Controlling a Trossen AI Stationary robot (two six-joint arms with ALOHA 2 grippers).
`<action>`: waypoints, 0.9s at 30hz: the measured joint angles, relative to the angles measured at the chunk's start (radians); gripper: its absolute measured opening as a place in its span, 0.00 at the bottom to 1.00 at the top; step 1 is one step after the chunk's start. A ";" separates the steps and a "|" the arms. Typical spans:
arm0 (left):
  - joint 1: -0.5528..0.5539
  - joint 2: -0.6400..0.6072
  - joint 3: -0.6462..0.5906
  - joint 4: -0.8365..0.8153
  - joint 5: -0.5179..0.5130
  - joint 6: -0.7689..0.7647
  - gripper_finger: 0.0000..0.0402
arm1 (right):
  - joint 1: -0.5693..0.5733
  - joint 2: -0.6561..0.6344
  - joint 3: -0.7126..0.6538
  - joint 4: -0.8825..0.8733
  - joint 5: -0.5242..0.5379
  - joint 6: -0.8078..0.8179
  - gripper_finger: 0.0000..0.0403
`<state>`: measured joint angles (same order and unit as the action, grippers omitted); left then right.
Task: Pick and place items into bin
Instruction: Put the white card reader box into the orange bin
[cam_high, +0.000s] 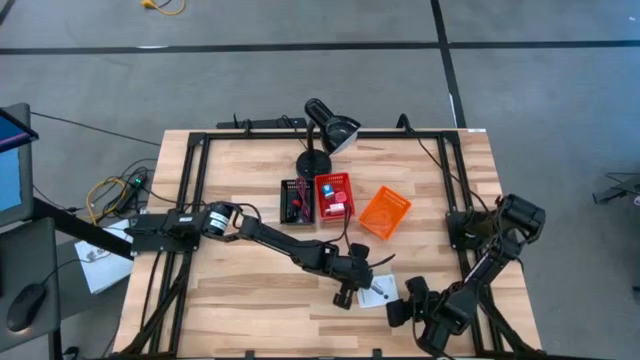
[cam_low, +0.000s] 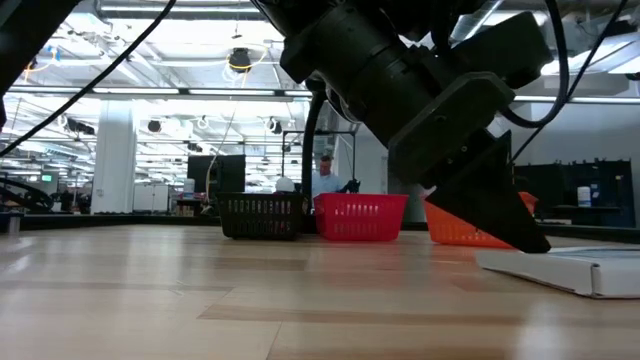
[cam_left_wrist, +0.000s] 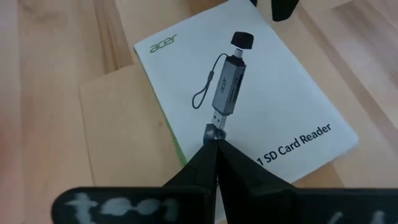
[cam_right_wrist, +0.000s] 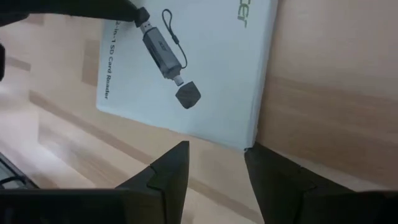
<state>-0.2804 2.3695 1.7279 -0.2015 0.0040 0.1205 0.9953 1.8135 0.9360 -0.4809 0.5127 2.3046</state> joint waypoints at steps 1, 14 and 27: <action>0.000 0.000 0.000 -0.001 0.005 -0.005 0.00 | -0.002 0.000 -0.004 0.005 0.013 -0.004 0.38; -0.015 -0.003 -0.002 0.047 0.027 0.002 0.00 | -0.038 0.004 0.007 0.033 0.088 -0.038 0.38; -0.008 -0.006 -0.001 0.105 -0.009 0.002 0.00 | -0.052 -0.001 0.082 0.056 0.261 -0.113 0.32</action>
<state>-0.2882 2.3635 1.7267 -0.0960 -0.0051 0.1223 0.9436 1.8126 1.0180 -0.4247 0.7742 2.1913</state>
